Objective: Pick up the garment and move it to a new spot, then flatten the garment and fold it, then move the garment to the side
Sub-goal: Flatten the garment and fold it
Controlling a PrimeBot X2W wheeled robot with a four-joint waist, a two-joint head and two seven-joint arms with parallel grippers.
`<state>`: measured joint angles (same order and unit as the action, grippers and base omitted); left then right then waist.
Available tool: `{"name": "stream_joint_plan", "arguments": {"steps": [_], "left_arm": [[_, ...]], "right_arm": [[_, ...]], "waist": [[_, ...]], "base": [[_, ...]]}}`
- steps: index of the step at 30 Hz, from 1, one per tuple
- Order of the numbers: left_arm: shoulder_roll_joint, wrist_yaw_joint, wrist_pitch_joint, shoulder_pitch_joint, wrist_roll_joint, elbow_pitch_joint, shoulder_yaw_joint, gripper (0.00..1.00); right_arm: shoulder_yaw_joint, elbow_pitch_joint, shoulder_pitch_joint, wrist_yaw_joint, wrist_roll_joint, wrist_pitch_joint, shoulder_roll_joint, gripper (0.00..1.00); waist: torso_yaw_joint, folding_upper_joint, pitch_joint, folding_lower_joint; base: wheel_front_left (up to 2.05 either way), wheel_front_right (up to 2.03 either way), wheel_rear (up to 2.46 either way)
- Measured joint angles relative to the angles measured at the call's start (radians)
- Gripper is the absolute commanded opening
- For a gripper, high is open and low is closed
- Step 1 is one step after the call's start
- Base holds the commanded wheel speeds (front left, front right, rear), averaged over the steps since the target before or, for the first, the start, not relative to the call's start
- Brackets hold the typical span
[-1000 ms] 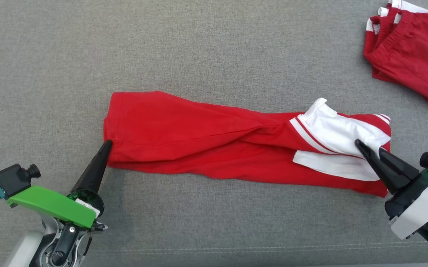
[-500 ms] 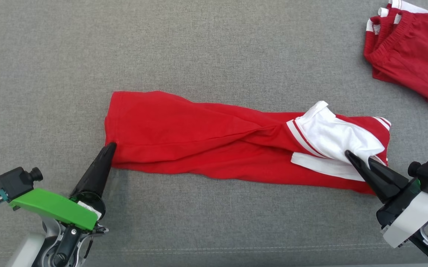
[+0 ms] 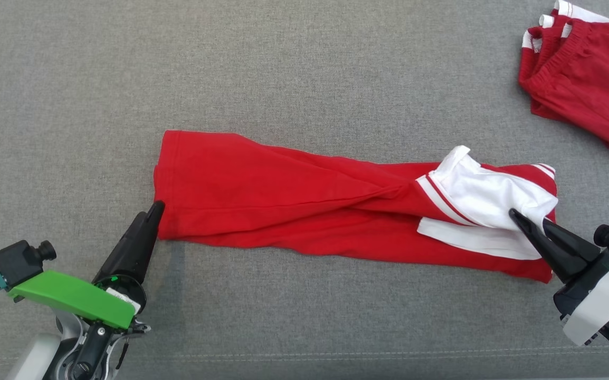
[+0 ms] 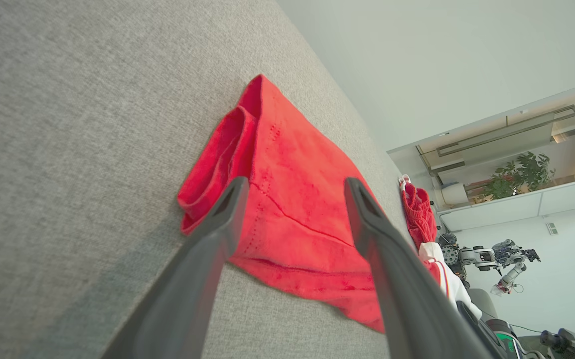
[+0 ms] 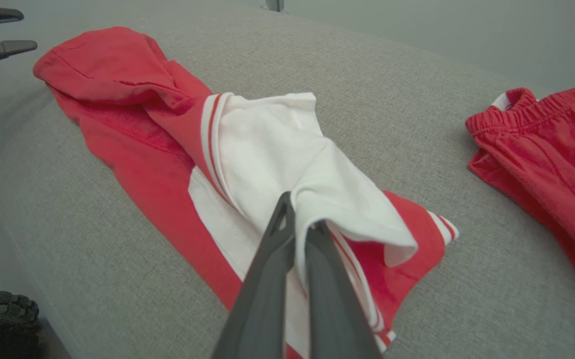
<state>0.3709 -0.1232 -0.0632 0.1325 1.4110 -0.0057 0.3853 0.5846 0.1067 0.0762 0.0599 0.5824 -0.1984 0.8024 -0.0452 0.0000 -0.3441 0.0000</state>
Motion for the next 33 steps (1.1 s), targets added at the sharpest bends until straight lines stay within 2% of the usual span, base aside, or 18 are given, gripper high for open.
{"name": "stream_joint_plan", "arguments": {"steps": [8, 17, 18, 22, 24, 25, 26, 33], "left_arm": [[0.008, 0.000, -0.004, -0.012, 0.000, -0.003, -0.007, 1.00], [0.005, 0.000, -0.008, -0.020, 0.001, -0.015, 0.005, 1.00], [0.005, 0.000, -0.008, -0.020, 0.001, -0.017, 0.005, 1.00], [0.004, 0.000, 0.001, -0.020, 0.001, -0.019, 0.012, 1.00], [0.003, 0.000, 0.001, -0.020, 0.001, -0.019, 0.012, 1.00], [0.003, 0.000, 0.001, -0.020, 0.001, -0.018, 0.013, 1.00], [0.002, 0.000, 0.001, -0.020, 0.001, -0.018, 0.013, 1.00], [0.001, 0.000, -0.004, -0.020, 0.001, -0.014, 0.009, 1.00]], "right_arm": [[0.005, 0.034, 0.002, -0.002, -0.024, 0.001, 0.009, 0.00], [0.026, -0.094, -0.003, 0.000, -0.016, 0.055, 0.018, 0.00], [0.026, -0.098, -0.001, 0.000, -0.016, 0.058, 0.016, 0.12], [0.023, -0.099, 0.014, 0.000, 0.007, 0.059, -0.010, 0.20], [0.020, -0.096, 0.024, 0.001, 0.020, 0.059, -0.025, 0.45], [0.021, -0.095, 0.028, 0.001, 0.020, 0.059, -0.030, 0.67], [0.020, -0.095, 0.032, 0.001, 0.020, 0.059, -0.034, 1.00], [-0.002, -0.084, 0.063, -0.003, 0.042, 0.060, -0.061, 1.00]], "waist": [[0.004, 0.0000, 0.002, 0.0000], [0.016, 0.0000, -0.004, 0.0000], [0.016, 0.0000, -0.005, 0.0000], [0.009, 0.0000, -0.006, 0.0000], [0.003, 0.0000, -0.006, 0.0000], [0.000, 0.0000, -0.005, 0.0000], [-0.003, 0.0000, -0.004, 0.0000], [-0.009, 0.0000, 0.002, 0.0000]], "base": [[0.00, 0.00, 0.00], [0.00, 0.00, 0.00], [0.00, 0.00, 0.00], [0.00, 0.00, 0.00], [0.00, 0.00, 0.00], [0.00, 0.00, 0.00], [0.00, 0.00, 0.00], [0.00, 0.00, 0.00]]}}
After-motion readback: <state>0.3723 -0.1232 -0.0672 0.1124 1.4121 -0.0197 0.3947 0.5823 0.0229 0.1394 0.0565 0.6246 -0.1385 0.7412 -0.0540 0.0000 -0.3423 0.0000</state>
